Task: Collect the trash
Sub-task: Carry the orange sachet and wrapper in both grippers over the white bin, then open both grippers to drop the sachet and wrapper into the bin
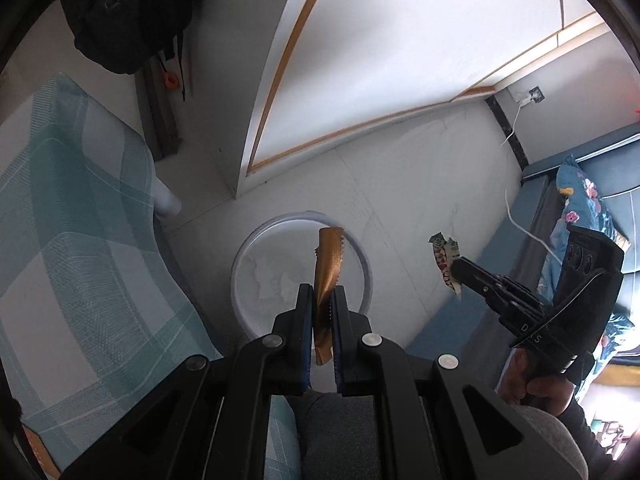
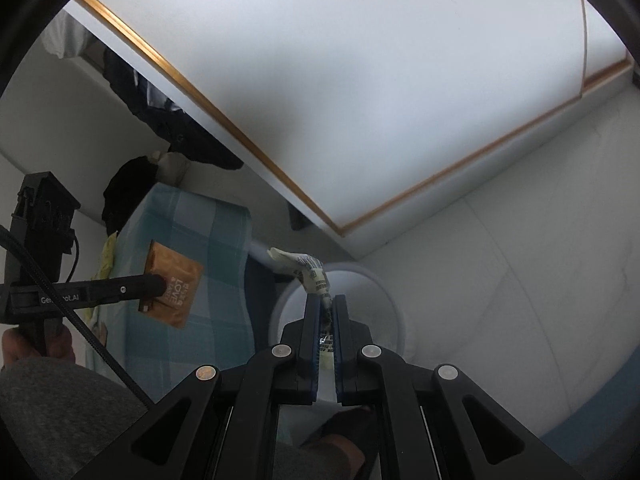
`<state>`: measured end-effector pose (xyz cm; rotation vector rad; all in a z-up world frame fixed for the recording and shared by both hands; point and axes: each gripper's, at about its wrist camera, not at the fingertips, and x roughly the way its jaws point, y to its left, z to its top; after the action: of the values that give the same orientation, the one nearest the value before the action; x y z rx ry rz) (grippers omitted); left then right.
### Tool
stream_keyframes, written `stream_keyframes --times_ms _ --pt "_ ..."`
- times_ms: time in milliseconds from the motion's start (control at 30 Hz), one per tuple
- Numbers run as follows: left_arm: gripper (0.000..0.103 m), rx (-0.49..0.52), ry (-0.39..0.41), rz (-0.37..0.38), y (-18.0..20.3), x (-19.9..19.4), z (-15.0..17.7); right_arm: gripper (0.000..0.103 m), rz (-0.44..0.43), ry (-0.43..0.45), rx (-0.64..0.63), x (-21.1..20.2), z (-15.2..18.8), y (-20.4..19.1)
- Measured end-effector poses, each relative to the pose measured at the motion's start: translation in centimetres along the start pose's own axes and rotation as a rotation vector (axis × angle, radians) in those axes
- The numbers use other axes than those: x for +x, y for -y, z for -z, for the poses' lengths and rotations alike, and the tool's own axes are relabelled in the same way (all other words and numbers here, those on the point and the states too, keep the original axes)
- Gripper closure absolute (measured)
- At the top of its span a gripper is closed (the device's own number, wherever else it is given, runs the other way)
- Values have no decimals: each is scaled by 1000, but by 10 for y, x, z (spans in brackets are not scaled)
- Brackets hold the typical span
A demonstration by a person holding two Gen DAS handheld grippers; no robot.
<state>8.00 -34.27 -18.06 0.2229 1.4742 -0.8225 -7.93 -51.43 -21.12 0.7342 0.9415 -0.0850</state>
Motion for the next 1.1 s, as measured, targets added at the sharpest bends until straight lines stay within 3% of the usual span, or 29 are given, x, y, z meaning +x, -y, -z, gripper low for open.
stream_keyframes --times_ms 367,500,567,900,1000,1067,1100 --pt "98 72 -197 -72 7 62 -19 98 -19 -142 94 70 19 27" --pt "98 96 -229 -103 7 75 -21 98 -21 -190 107 90 23 30" --pt "98 99 -273 -83 9 79 -19 98 -24 -226 119 103 26 29" --pt "88 116 -334 -103 13 87 -26 94 -30 -272 110 122 32 26" --pt "76 112 -331 -124 13 87 -24 92 -26 -275 129 121 34 30" --pt "59 109 -321 -125 13 84 -23 88 -22 -273 142 122 35 32" --pt "57 112 -309 -123 15 80 -23 87 -17 -272 146 121 36 33"
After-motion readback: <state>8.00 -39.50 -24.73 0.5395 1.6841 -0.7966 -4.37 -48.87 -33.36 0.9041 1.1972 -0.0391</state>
